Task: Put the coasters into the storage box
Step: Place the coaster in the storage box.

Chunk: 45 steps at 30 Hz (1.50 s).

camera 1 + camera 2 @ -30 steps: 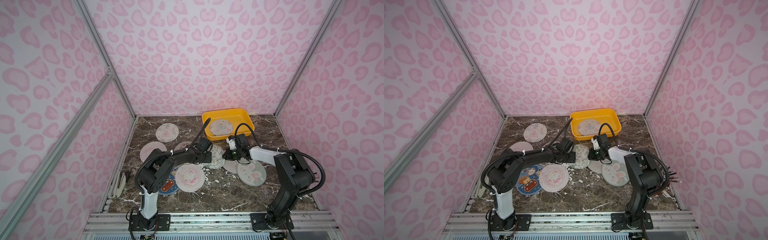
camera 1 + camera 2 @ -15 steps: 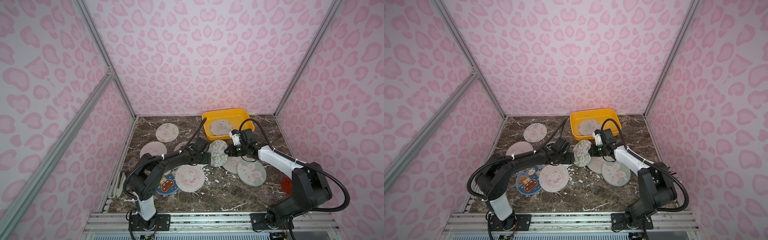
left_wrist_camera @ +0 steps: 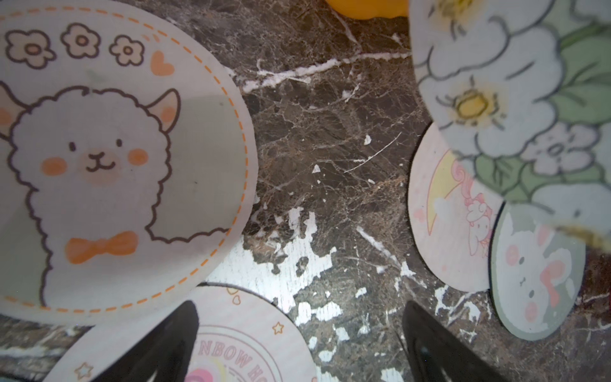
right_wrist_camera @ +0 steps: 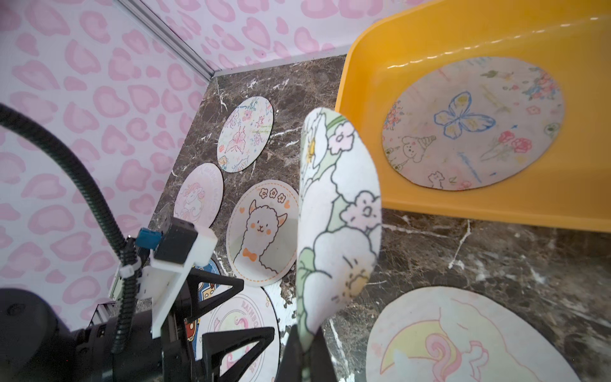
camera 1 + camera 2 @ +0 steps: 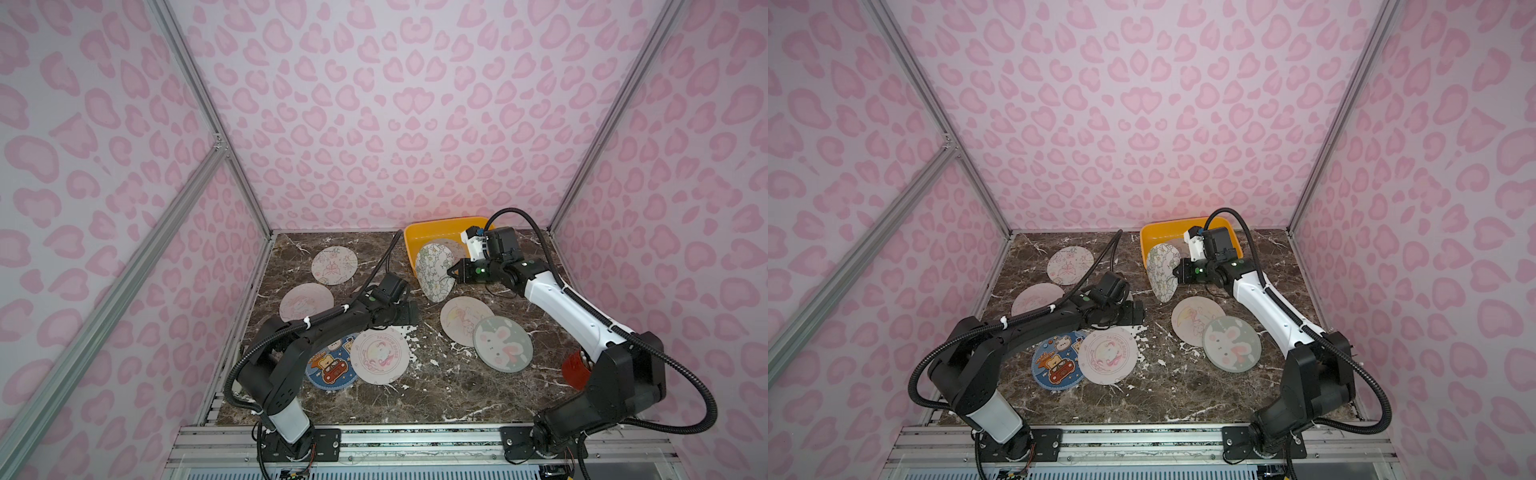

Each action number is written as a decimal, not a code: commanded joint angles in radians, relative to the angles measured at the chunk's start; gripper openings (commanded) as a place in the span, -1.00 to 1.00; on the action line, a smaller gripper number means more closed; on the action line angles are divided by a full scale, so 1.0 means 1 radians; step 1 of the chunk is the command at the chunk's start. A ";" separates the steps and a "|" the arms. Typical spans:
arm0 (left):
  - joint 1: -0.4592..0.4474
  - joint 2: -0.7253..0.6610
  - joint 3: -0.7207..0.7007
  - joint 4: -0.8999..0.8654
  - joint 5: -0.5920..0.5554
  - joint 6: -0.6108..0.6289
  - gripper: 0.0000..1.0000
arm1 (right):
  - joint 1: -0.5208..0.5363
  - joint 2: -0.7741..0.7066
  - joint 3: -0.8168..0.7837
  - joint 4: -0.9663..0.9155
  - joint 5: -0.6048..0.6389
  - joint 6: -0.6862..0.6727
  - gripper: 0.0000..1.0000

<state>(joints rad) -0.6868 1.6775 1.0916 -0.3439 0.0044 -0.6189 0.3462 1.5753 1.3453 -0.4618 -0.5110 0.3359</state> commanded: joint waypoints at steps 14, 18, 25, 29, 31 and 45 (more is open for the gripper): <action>0.021 -0.078 -0.067 -0.013 -0.017 0.021 1.00 | -0.024 0.333 0.348 0.059 0.040 -0.051 -1.00; 0.024 -0.081 -0.075 -0.015 -0.018 0.021 0.99 | -0.040 0.427 0.420 0.070 0.026 -0.048 -1.00; 0.028 -0.083 -0.078 -0.024 -0.021 0.025 0.99 | -0.080 0.580 0.497 0.073 0.015 -0.052 -1.00; 0.029 -0.084 -0.079 -0.026 -0.025 0.026 1.00 | -0.105 0.648 0.538 0.042 0.037 -0.075 -1.00; 0.030 -0.083 -0.078 -0.027 -0.024 0.027 0.99 | -0.114 0.673 0.561 0.014 0.055 -0.091 -1.00; 0.032 -0.083 -0.072 -0.046 -0.040 0.031 1.00 | -0.156 0.712 0.592 -0.067 0.235 -0.144 -0.96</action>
<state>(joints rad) -0.6563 1.6001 1.0138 -0.3721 -0.0265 -0.5976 0.1940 2.2757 1.9297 -0.5091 -0.3302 0.2157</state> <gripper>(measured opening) 0.996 0.055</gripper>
